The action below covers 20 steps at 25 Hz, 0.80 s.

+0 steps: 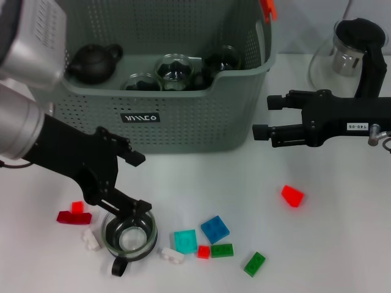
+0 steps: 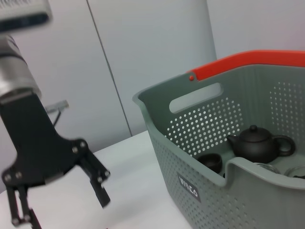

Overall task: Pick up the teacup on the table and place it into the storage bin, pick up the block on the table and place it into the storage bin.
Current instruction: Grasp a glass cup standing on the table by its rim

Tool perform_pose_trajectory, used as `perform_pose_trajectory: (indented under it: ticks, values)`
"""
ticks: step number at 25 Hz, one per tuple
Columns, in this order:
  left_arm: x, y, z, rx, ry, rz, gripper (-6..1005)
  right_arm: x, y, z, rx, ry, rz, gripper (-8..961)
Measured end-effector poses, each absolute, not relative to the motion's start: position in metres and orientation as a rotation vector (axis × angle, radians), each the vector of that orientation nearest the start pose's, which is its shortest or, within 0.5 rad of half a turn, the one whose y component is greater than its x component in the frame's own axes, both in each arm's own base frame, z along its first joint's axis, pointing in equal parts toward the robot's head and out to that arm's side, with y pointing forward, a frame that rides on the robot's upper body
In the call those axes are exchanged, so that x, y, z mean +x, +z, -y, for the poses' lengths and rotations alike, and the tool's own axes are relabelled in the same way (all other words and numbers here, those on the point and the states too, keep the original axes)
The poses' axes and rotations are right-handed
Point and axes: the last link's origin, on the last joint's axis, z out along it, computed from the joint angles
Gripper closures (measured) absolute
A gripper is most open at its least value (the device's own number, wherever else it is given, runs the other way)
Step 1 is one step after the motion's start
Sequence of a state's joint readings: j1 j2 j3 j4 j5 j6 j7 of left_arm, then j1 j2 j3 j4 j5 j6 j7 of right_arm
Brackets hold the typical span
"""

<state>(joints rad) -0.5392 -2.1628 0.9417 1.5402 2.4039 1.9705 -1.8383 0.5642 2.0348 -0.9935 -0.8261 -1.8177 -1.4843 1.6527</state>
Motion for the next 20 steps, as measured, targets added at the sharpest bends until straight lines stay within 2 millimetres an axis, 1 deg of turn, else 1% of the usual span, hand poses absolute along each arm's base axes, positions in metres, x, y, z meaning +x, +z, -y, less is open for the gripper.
perform_pose_trajectory:
  ticks: [5,15,20]
  values:
    - [-0.184,0.04,-0.315,-3.01,0.21,0.305,112,0.21,0.009,-0.36,-2.799,0.669,-0.627,25]
    - [-0.207,0.019,-0.33,-2.95,0.354,0.304,111,0.213,0.006,-0.357,-2.795,0.677,-0.655,25]
    - [-0.216,0.012,-0.335,-2.931,0.433,0.262,111,0.214,0.005,-0.358,-2.789,0.676,-0.664,25]
